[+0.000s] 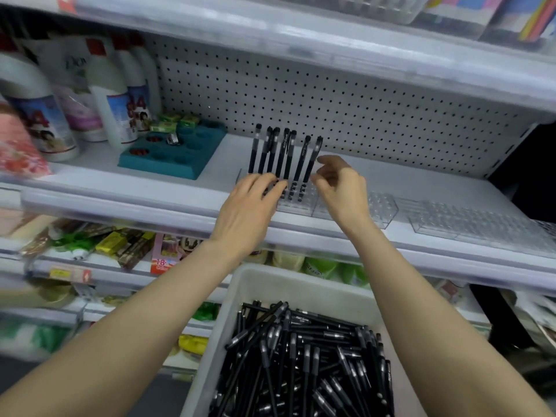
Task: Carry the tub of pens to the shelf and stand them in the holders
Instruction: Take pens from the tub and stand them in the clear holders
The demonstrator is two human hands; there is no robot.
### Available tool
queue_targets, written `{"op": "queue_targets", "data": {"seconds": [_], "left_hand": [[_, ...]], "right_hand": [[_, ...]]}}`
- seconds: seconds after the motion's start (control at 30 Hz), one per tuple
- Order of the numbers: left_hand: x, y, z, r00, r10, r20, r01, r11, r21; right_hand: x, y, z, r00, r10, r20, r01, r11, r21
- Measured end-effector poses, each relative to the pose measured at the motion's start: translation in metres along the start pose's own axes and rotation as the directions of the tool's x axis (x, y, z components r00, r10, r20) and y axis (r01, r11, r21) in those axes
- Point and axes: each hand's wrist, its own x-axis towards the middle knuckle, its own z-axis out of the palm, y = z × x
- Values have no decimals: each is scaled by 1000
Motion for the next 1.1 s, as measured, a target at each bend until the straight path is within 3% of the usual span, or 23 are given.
{"op": "queue_targets", "data": {"seconds": [0.13, 0.3, 0.47, 0.6, 0.73, 1.0, 1.1], "left_hand": [[-40, 14, -6, 1000, 0, 0, 0, 998, -64], [-96, 28, 14, 995, 22, 97, -9, 991, -134], [-111, 35, 28, 986, -12, 167, 25, 997, -76], [-114, 38, 27, 960, -30, 280, 39, 999, -25], [-116, 46, 19, 934, -18, 358, 13, 1000, 18], [-118, 43, 21, 934, -39, 354, 48, 999, -16], [-119, 44, 18, 924, -51, 379, 58, 998, -9]], "right_hand": [[-56, 5, -16, 998, -56, -8, 56, 998, 20], [-139, 34, 3, 980, 21, 197, -12, 999, -48], [-188, 57, 33, 839, 252, 482, -105, 945, -310], [-201, 57, 48, 779, 341, 526, -101, 897, -431], [-201, 54, 49, 741, 387, 549, -202, 908, -367], [-196, 43, 47, 635, 466, 616, -316, 884, -343], [-191, 41, 42, 606, 497, 621, -429, 862, -271]]}}
